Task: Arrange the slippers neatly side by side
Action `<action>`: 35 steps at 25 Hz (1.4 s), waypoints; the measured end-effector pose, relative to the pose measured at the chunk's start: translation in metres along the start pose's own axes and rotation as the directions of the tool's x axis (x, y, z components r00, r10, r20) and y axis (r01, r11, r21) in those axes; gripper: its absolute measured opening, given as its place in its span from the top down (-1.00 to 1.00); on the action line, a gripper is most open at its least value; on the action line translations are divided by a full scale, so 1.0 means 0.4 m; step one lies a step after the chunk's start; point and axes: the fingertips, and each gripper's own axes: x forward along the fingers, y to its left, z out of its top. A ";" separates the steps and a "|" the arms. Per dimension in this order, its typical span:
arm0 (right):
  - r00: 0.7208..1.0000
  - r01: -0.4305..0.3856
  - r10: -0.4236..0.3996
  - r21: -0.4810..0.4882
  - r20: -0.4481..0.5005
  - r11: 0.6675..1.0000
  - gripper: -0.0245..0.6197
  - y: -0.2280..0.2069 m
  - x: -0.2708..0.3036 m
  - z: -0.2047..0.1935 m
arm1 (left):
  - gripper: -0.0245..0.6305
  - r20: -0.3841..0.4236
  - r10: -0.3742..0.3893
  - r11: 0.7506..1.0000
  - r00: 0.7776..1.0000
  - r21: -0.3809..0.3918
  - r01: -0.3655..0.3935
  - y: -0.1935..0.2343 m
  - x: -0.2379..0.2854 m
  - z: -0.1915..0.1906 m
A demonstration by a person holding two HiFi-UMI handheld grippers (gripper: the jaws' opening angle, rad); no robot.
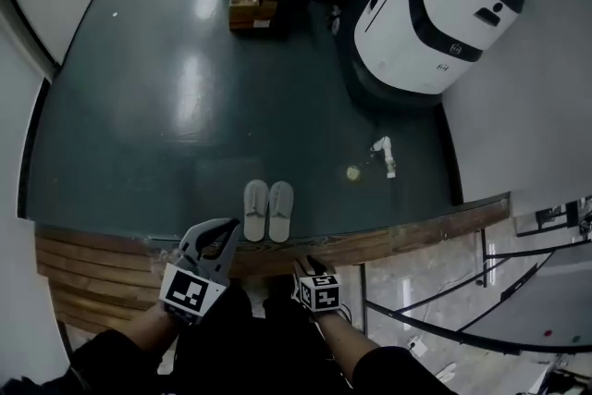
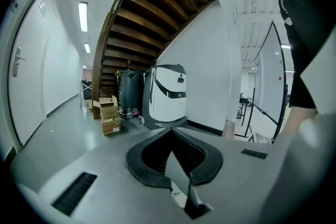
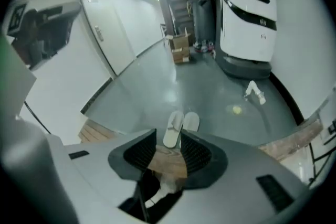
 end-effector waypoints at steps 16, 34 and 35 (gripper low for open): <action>0.706 -0.151 0.365 -0.375 0.607 0.915 0.55 0.241 -0.761 0.390 | 0.93 0.053 0.117 0.990 0.992 -0.084 -0.113 -0.401 -0.188 0.187; 0.543 -0.063 0.421 -0.465 0.726 0.883 0.93 0.417 -0.958 0.305 | 0.93 0.116 -0.064 0.997 0.991 0.048 0.059 -0.543 -0.309 0.222; 0.550 -0.067 0.422 -0.465 0.721 0.883 0.93 0.421 -0.953 0.296 | 0.93 0.112 -0.066 0.997 0.992 0.048 0.061 -0.545 -0.313 0.216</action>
